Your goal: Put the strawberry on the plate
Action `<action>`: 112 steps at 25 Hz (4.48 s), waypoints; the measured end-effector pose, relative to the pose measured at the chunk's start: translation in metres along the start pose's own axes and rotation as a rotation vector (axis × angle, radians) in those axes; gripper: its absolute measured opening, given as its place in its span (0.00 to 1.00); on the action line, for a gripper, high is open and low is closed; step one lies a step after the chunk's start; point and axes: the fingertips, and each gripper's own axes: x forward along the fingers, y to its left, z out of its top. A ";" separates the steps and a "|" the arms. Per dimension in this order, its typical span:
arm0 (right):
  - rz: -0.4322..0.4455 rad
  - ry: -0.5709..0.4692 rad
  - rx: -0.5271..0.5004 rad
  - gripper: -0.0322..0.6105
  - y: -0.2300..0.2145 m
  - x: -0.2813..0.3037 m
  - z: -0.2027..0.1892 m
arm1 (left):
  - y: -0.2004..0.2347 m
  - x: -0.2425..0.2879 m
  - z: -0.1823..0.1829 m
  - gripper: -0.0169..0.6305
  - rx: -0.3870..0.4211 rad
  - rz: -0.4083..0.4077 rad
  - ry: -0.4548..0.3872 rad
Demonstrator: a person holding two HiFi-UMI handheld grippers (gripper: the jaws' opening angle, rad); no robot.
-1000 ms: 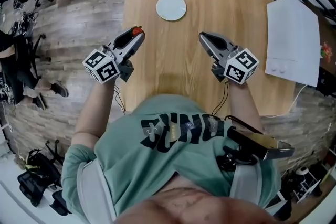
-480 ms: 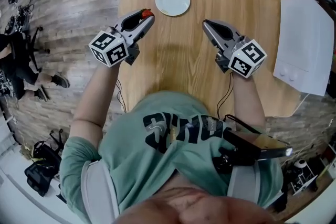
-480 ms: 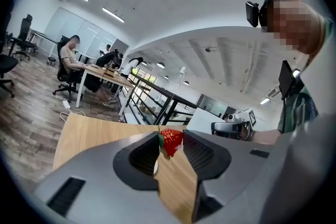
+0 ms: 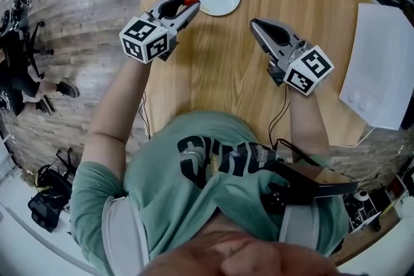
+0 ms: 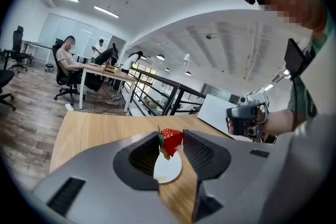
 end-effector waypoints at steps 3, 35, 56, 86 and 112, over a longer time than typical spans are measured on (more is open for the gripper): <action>-0.001 -0.002 0.004 0.06 -0.013 0.006 -0.008 | 0.015 0.022 -0.015 0.25 0.037 0.014 0.037; -0.004 0.005 0.097 0.06 -0.034 0.006 -0.042 | 0.056 0.101 -0.072 0.25 0.378 0.182 0.390; -0.029 -0.021 0.072 0.06 -0.010 -0.017 -0.023 | 0.021 0.074 -0.038 0.36 0.279 0.164 0.278; -0.101 -0.003 -0.042 0.06 0.111 -0.042 0.025 | -0.063 -0.180 0.039 0.03 -0.051 0.125 -0.174; -0.145 0.011 -0.105 0.06 0.296 0.008 0.033 | -0.094 -0.465 0.019 0.03 0.016 0.114 -0.310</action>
